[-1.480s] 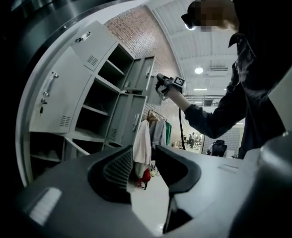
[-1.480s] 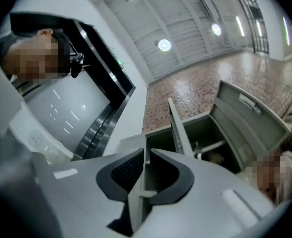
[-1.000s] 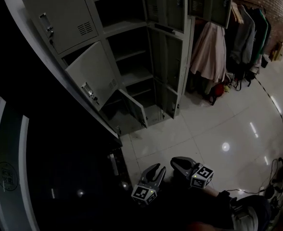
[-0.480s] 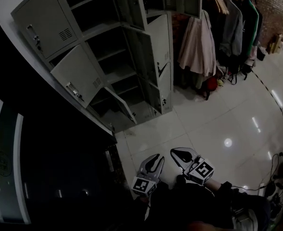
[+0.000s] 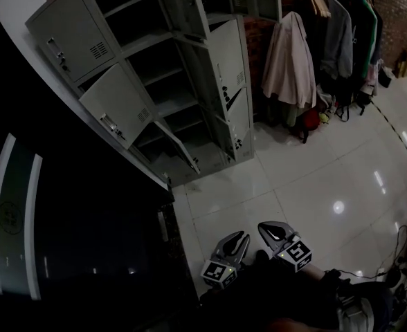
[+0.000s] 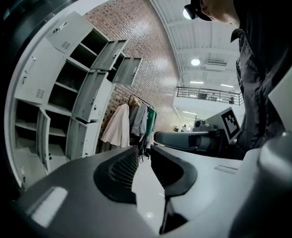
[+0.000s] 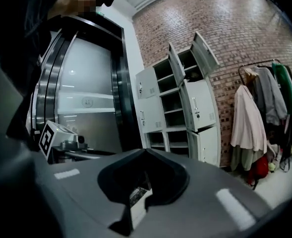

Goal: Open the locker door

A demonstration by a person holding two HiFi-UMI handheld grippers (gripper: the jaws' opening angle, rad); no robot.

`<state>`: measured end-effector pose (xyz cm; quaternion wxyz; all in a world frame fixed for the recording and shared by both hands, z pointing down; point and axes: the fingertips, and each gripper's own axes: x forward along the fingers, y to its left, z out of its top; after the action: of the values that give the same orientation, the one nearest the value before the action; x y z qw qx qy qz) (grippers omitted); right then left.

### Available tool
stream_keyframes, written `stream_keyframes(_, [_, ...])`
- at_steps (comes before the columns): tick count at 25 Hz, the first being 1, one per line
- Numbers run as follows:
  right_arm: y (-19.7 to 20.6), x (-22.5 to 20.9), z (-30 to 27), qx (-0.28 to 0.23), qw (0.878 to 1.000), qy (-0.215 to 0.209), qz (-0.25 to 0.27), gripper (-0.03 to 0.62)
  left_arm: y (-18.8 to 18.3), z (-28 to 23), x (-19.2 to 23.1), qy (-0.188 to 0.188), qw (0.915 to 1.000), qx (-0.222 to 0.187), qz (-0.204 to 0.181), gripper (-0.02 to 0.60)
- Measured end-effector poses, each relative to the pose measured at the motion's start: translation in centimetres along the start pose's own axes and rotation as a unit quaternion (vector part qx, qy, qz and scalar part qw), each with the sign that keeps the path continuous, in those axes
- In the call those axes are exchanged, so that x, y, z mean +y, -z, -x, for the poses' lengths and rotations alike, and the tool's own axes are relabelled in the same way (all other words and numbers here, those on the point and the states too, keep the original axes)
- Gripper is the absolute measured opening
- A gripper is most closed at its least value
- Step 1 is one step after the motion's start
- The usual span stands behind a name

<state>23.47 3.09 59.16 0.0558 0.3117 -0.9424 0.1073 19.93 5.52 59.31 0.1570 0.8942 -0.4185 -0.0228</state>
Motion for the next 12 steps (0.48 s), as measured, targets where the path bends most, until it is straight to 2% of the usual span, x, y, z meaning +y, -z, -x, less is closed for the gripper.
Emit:
stream_keyframes(4, [-1.9,0.0,-1.4,-0.013,0.999,-0.039,0.027,0.002,-2.6,-0.9,0.0,-0.027,0.9991,-0.034,-0.003,0.078])
stream_keyframes(8, [-4.3,1.4,-2.2,-0.043,0.996,-0.063,0.049,0.002,-3.8,-0.8,0.4,-0.041,0.9986,-0.026,-0.02,0.078])
stream_keyframes(12, [-3.0,0.8,-1.0,-0.041,0.997,-0.062,0.012,0.002,-3.9,-1.2,-0.8,-0.036,0.9988,-0.018,-0.028,0.078])
